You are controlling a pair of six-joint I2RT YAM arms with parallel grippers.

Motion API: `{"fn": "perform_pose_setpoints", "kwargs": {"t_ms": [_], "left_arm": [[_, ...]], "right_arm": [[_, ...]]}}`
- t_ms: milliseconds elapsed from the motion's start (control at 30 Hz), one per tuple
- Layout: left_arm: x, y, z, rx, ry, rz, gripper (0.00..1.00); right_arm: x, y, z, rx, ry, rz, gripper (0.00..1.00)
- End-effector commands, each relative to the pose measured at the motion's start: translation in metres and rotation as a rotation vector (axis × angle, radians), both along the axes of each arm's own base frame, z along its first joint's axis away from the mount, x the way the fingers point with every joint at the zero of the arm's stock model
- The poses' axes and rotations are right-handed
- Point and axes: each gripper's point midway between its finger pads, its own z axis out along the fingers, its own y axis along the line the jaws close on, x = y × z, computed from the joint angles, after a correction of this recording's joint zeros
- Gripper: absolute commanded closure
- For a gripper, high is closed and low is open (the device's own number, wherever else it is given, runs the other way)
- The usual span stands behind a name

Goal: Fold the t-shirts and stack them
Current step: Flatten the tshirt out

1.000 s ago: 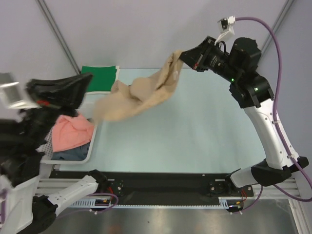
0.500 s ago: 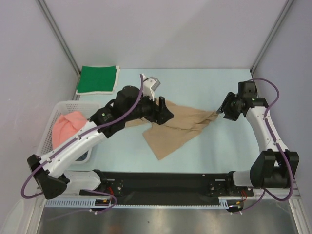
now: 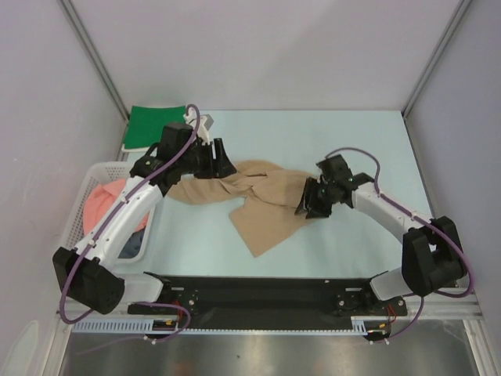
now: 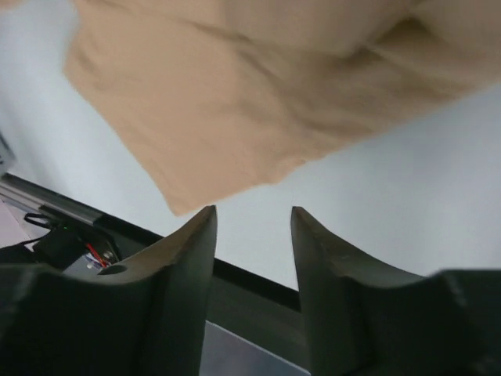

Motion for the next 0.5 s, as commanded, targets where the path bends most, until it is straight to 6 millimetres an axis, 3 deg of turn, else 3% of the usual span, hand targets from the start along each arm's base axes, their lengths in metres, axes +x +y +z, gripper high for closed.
{"fn": "perform_pose_setpoints", "kwargs": {"t_ms": [0, 133, 233, 467], "left_arm": [[-0.02, 0.008, 0.002, 0.012, -0.033, -0.06, 0.38], [-0.034, 0.015, -0.018, 0.006, 0.008, -0.052, 0.41], [-0.036, 0.024, -0.022, 0.03, 0.005, -0.038, 0.41], [-0.042, 0.041, -0.02, 0.098, -0.007, 0.003, 0.43]], "right_arm": [[-0.011, 0.005, -0.017, 0.118, 0.045, -0.11, 0.55], [-0.015, 0.0, -0.032, 0.091, 0.096, -0.151, 0.5], [-0.014, -0.006, -0.041, 0.083, 0.107, -0.176, 0.44], [-0.016, -0.017, -0.059, 0.117, 0.165, -0.282, 0.44]]}}
